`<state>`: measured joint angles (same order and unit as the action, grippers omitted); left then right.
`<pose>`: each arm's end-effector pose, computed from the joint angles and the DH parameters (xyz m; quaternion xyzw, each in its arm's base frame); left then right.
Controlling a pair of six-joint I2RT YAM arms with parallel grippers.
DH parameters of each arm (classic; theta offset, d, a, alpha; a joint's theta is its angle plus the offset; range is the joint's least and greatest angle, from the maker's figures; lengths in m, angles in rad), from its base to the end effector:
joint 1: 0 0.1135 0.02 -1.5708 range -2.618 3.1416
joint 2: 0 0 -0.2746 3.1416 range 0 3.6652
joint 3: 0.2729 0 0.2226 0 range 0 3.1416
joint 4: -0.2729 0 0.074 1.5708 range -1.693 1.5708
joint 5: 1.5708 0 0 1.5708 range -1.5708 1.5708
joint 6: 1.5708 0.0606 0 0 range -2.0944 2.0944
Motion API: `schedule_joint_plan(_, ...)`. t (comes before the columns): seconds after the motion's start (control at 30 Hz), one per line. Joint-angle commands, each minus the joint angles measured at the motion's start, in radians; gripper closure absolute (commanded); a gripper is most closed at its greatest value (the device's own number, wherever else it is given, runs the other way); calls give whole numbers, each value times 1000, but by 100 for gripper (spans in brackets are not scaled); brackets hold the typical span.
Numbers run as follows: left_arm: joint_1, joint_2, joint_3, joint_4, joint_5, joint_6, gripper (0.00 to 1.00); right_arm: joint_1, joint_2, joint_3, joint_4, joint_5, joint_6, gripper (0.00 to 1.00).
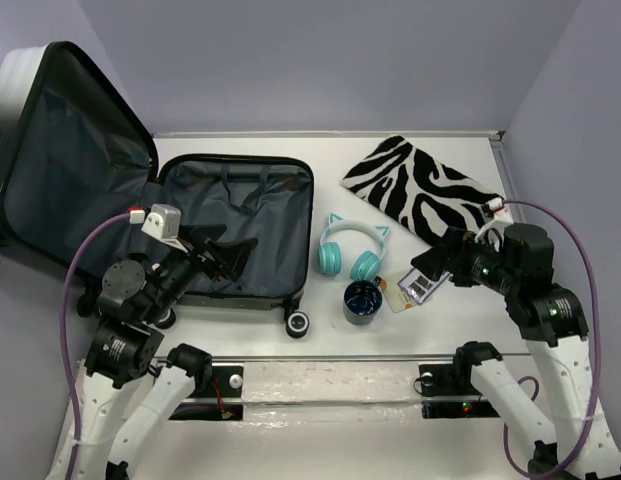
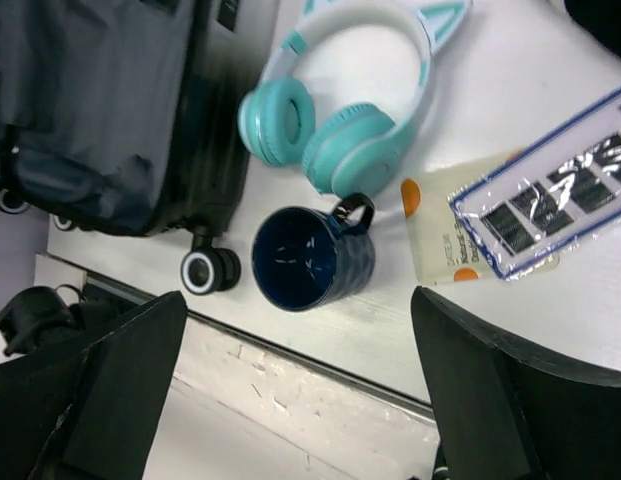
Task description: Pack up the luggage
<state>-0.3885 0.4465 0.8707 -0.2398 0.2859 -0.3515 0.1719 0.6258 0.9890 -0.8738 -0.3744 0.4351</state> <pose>0.0610 -0.0434 0.3992 0.1213 0.6303 -0.3602 0.6769 0.0852 0.0373 0.3429 0.0180 0.8527 0.3017 0.4261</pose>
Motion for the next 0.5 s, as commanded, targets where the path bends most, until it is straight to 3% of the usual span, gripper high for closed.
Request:
schedule_joint_plan(0.0, -39, -8, -67, 39, -8, 62, 1, 6, 49, -65, -15, 5, 30, 0)
schedule_joint_plan(0.13, -46, -23, -130, 63, -31, 80, 1, 27, 135, -122, 174, -17, 59, 0)
schedule_joint_plan(0.37, -43, -63, -160, 86, -63, 83, 1, 303, 478, -7, 291, 227, 41, 0)
schedule_joint_plan(0.47, -43, -62, -177, 77, -74, 60, 1, 382, 544, -10, 302, 302, 40, 0)
